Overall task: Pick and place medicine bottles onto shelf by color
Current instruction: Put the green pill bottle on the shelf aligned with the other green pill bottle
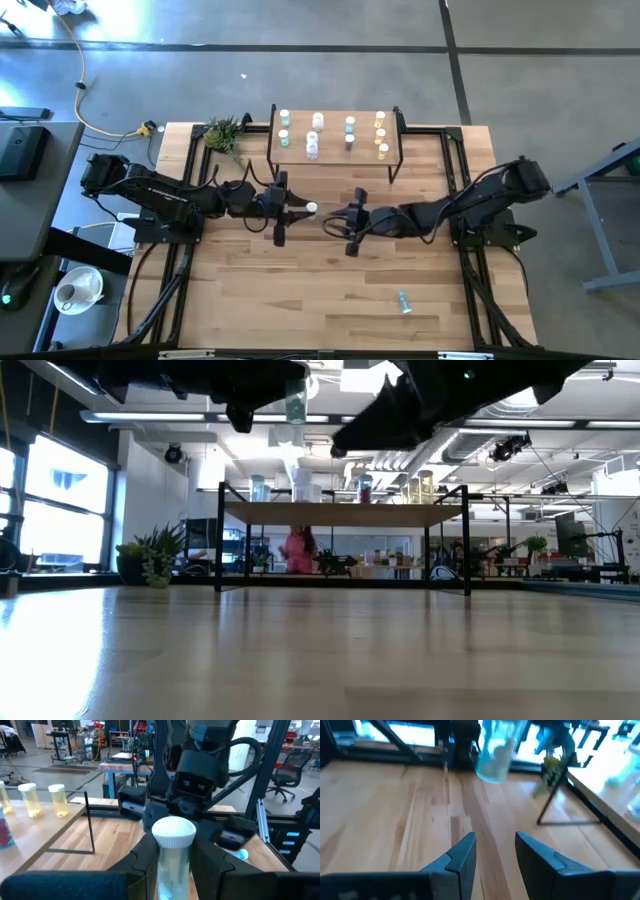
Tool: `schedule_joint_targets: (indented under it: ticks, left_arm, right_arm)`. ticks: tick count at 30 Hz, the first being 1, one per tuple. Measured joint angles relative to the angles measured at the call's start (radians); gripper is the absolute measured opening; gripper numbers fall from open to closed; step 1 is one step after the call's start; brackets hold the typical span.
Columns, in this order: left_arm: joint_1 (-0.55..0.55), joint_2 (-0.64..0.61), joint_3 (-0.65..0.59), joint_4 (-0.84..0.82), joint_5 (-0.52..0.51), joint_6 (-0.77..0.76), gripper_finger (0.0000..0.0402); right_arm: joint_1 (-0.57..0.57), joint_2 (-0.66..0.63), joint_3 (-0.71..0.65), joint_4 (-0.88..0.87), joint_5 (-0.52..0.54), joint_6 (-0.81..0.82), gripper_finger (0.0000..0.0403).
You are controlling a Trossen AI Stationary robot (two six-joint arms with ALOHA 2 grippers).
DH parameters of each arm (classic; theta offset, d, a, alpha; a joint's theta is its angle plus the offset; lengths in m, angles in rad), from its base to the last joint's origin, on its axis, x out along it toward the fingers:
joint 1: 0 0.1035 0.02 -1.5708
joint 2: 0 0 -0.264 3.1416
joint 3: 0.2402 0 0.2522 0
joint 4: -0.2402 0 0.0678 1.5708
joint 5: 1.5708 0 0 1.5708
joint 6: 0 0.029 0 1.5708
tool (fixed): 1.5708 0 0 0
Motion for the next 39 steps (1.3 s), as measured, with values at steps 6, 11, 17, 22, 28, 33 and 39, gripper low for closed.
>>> schedule_joint_targets:
  ticks: [6, 11, 17, 22, 28, 33, 39]
  left_arm:
    - [0.0, 0.0, 0.0, 0.032, 0.002, 0.0, 0.0085]
    - [0.0, 0.0, 0.0, 0.034, 0.003, 0.0, 0.0085]
    - [0.0, 0.0, 0.0, 0.041, 0.003, 0.0, 0.0085]
    - [0.0, 0.0, 0.0, 0.047, 0.003, 0.0, 0.0085]
    - [0.0, 0.0, 0.0, 0.047, 0.002, 0.0, 0.0085]
    - [0.0, 0.0, 0.0, 0.047, 0.01, 0.0, 0.0085]
    - [0.0, 0.0, 0.0, 0.047, 0.026, 0.0, 0.0085]
  right_arm:
    - [0.0, 0.08, 0.0, 0.209, 0.004, -0.062, 0.0126]
    - [-0.007, 0.115, 0.0, 0.311, -0.001, -0.061, 0.0125]
    - [-0.029, 0.127, 0.0, 0.306, -0.024, -0.022, 0.0101]
    - [-0.053, 0.157, 0.0, 0.376, -0.106, 0.007, 0.0058]
    - [-0.055, 0.176, 0.0, 0.419, -0.113, 0.002, 0.0018]
    - [-0.055, 0.176, 0.001, 0.455, -0.113, 0.001, 0.0003]
    - [-0.06, 0.176, 0.001, 0.473, -0.137, 0.002, 0.0]
